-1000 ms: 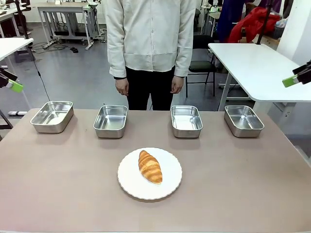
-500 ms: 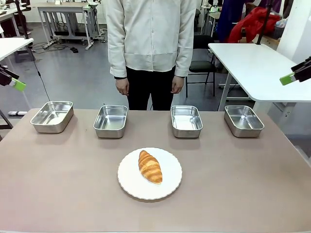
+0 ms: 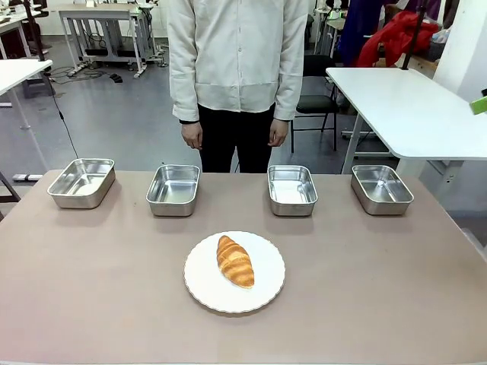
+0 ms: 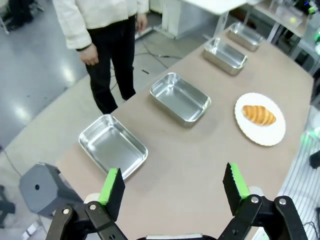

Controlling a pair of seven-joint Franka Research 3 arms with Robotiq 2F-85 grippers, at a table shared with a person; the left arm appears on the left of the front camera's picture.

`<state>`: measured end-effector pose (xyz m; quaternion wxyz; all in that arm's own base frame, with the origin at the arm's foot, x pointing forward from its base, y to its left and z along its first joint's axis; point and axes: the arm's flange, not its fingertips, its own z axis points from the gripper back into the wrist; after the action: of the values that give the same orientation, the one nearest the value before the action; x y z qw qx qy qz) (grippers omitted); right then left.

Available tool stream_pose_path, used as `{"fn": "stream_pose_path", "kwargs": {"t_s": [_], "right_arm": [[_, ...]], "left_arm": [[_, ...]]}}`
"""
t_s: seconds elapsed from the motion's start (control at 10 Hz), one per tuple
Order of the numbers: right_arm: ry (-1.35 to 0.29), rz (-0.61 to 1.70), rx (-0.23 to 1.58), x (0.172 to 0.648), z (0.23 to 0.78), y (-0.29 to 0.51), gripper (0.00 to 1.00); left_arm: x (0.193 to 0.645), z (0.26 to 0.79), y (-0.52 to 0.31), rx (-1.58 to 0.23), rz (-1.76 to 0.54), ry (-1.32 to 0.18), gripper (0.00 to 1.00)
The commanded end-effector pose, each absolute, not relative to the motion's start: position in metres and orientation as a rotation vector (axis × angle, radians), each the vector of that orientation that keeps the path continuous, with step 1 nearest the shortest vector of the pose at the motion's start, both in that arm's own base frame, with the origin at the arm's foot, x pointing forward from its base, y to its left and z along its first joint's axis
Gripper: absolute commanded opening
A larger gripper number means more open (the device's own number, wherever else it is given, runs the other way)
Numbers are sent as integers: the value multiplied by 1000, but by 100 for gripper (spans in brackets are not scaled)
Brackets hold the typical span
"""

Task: Place the bread in the container.
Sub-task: Place the Butter Roll into the Airtight Container indicated by the human.

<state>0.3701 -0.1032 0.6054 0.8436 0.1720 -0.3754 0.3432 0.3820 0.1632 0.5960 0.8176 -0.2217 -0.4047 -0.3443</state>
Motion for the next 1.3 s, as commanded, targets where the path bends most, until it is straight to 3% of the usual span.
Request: {"fn": "stream_pose_path", "kwargs": {"t_s": [0.0,1.2], "right_arm": [[-816,742,402,379,606,-115,100],[-842,696,429,376,612,-126,100]], "left_arm": [[387,595,169,-534,-747,-910,100],[381,595,172,-568,-696,-905,100]]}}
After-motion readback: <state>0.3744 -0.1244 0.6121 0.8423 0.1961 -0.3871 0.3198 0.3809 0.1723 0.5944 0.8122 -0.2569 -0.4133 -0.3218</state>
